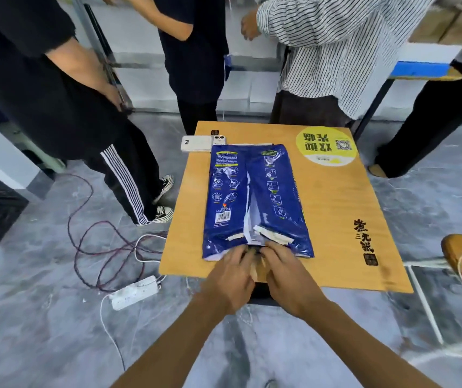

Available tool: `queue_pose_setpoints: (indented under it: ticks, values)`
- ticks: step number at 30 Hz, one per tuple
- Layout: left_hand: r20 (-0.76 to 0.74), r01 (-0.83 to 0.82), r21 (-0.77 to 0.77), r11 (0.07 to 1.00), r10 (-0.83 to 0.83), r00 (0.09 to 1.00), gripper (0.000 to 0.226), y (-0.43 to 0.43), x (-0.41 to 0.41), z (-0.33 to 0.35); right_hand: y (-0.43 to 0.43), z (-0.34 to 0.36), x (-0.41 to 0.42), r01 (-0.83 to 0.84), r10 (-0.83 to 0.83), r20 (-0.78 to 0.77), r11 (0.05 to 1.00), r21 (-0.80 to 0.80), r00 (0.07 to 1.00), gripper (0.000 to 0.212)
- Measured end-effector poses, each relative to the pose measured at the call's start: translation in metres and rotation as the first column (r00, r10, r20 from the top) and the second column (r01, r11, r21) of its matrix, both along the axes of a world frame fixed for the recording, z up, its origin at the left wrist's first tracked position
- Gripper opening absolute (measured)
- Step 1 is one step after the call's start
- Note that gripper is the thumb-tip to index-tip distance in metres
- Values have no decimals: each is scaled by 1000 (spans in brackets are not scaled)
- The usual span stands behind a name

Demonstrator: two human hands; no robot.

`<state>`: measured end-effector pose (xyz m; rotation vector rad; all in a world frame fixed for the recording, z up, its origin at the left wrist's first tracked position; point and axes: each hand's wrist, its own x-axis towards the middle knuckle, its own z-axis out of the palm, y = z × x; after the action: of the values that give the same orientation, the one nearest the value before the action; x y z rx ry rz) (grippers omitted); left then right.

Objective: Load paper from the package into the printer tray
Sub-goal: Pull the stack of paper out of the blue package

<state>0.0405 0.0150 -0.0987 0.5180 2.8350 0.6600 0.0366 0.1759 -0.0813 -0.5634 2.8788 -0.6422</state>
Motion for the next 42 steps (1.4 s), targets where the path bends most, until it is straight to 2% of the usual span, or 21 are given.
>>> queue_pose_setpoints:
  ticks: [5, 8, 11, 15, 18, 21, 24, 28, 34, 39, 42]
  values:
    - [-92, -105, -18, 994, 103, 990, 59, 0, -4, -8, 5, 3, -15, 133, -133, 20, 991, 16, 991, 54]
    - [-12, -203, -71, 977, 203, 979, 64, -2, -17, -1, 8, 2, -27, 230, -230, 103, 973, 14, 968, 52]
    - [82, -298, -115, 948, 308, 948, 61, 0, -36, 8, 7, -2, -39, 346, -341, 158, 938, -5, 927, 35]
    - [153, -417, -160, 895, 440, 885, 61, 0, -58, 22, 8, -4, -50, 443, -436, 149, 897, -13, 888, 25]
    - [179, -472, -193, 860, 504, 845, 59, -7, -67, 22, 8, -2, -57, 498, -491, 148, 867, -13, 859, 27]
    - [156, -519, -154, 841, 540, 827, 52, -9, -67, 22, 12, -5, -64, 587, -573, 172, 808, -41, 801, 27]
    - [94, -567, -140, 812, 581, 808, 56, -7, -60, 18, 17, -7, -70, 654, -631, 214, 755, -49, 745, 15]
    - [29, -643, -121, 756, 650, 759, 58, -8, -50, 10, 21, -7, -78, 727, -693, 260, 684, -55, 672, 32]
    - [23, -702, -6, 712, 702, 712, 43, -10, -54, 6, 27, 1, -87, 809, -717, 397, 573, -133, 573, 10]
    - [85, -731, 207, 651, 732, 676, 27, -20, -54, -2, 31, 1, -84, 870, -681, 548, 443, -217, 485, 5]
    - [198, -764, 274, 584, 743, 639, 20, -26, -54, -4, 32, 1, -75, 842, -648, 552, 488, -230, 526, 9]
